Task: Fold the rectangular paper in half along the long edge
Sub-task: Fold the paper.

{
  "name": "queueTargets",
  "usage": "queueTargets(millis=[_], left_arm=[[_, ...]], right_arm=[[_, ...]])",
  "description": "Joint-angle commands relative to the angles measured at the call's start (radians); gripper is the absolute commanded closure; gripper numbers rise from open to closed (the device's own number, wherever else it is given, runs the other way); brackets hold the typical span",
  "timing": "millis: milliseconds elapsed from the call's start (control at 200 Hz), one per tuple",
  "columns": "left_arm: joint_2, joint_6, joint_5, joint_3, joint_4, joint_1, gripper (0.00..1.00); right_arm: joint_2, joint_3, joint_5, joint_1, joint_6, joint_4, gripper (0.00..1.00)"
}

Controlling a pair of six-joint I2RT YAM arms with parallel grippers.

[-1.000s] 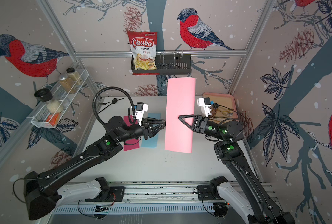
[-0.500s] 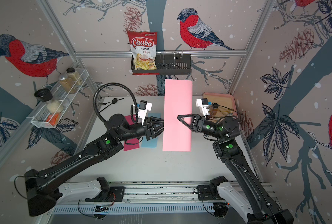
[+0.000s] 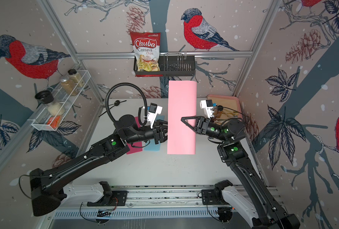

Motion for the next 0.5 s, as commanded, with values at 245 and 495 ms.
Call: queueTargets(millis=[245,495], left_arm=[[0.005,0.037,0.007,0.013,0.008,-0.008,1.0],[-0.007,0.054,-0.012,0.016,-0.017,-0.009,1.0]], right_arm=[[0.013,-0.028,0.01,0.003,0.006,0.092,0.61],[0.004,-0.014,0.019,-0.009,-0.045,0.028,0.49]])
